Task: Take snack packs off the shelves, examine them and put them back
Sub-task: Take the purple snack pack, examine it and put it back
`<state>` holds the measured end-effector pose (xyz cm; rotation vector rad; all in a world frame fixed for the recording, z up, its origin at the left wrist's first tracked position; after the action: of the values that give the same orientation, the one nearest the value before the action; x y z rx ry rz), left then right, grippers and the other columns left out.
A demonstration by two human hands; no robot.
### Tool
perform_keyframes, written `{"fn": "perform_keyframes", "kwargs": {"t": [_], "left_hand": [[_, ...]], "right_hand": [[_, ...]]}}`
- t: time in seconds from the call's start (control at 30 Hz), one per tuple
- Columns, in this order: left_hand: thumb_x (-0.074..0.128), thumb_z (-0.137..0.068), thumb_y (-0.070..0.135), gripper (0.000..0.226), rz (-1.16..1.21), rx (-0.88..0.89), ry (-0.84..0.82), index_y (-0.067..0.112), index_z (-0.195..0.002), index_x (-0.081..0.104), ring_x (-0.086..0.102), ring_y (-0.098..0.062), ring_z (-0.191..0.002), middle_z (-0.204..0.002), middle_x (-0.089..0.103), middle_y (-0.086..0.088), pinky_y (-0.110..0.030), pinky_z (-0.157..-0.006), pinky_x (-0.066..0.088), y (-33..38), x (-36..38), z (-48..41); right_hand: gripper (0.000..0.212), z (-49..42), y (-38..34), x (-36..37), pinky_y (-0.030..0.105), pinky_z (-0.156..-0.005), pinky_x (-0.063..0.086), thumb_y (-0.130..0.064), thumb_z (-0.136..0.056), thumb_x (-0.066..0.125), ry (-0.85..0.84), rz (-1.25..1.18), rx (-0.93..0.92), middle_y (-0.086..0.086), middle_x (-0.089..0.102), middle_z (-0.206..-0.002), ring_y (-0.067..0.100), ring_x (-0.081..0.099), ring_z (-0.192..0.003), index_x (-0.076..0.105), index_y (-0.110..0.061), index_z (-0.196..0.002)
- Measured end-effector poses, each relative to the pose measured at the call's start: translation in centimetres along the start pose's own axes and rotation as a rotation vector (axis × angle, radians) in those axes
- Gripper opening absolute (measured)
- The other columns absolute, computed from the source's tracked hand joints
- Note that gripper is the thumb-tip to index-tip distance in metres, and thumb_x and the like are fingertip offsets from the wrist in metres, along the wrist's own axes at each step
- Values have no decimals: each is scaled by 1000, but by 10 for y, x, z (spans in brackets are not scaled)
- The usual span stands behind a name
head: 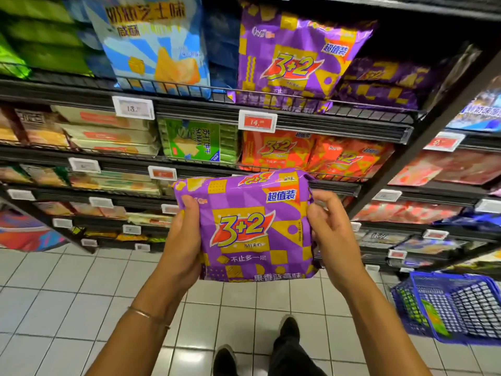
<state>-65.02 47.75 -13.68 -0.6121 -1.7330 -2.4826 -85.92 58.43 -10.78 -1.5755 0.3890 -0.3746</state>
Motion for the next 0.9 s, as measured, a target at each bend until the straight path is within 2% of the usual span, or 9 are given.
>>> {"fn": "perform_keyframes", "kwargs": {"t": [0.07,0.13,0.3,0.4,0.53,0.63,0.7,0.77,0.9], "left_hand": [[49,-75,78,80,13,-21,-11,19,-125,69,78,-32,-99,-113,79,-12,-45,-75,66,4,-4,1],[52,-72,79,86,29,-50,-13,16,-129,67,78,-33,-99,-114,79,-13,-44,-72,66,8,-9,1],[54,-68,80,89,57,-135,-30,19,-132,67,77,-35,-103,-119,78,-14,-47,-72,65,14,-20,0],[50,-72,82,89,85,-212,-52,24,-136,67,75,-37,-110,-125,75,-14,-53,-78,64,15,-27,-3],[46,-74,88,87,134,-371,-95,28,-133,71,70,-41,-118,-132,72,-15,-67,-93,57,12,-37,-7],[50,-72,88,83,173,-453,-109,29,-123,77,72,-41,-114,-129,73,-15,-64,-84,60,8,-40,-10],[51,-72,87,80,188,-465,-113,28,-116,80,74,-40,-110,-126,75,-14,-61,-78,62,10,-39,-11],[52,-73,86,78,201,-455,-126,27,-115,81,75,-39,-108,-124,75,-15,-59,-75,63,15,-35,-12],[57,-84,75,72,234,-425,-155,20,-126,77,71,-40,-116,-130,73,-16,-61,-83,61,20,-41,-17]], "right_hand": [[8,-2,-2,7,15,-56,51,-41,-98,58,64,31,-55,-11,73,-80,3,71,-71,62,-34,-97],[15,-5,-4,15,18,-55,49,-37,-99,55,122,74,-85,-9,67,-72,4,64,-66,61,-32,-87],[19,-12,-8,22,38,-71,52,-37,-99,51,183,192,-141,3,66,-84,18,64,-80,60,-27,-85],[22,-14,-8,27,34,-67,49,-39,-98,51,180,195,-77,2,65,-81,15,61,-76,59,-25,-84],[27,-17,-11,30,28,-65,47,-26,-107,54,89,148,31,-5,67,-77,9,60,-71,59,-22,-82],[21,-14,-17,34,18,-61,50,-45,-98,58,-97,134,105,-14,72,-79,3,68,-72,60,-25,-94],[35,-10,-19,37,19,-59,56,-56,-88,61,-215,121,203,-16,78,-96,8,77,-83,60,-30,-112],[39,-9,-20,39,26,-54,58,-55,-87,66,-211,77,267,-9,79,-106,19,79,-86,60,-34,-119],[28,-12,-21,32,31,-54,61,-37,-98,66,-135,-58,341,5,79,-110,26,79,-85,66,-24,-123]]}}
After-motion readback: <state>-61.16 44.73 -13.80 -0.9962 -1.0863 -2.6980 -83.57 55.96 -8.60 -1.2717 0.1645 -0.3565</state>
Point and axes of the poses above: each hand's wrist, its own z-axis away from the middle knuckle, its own x-axis out of the palm, y = z × x, the point moved 1 cm from there along -z, towards the middle knuckle
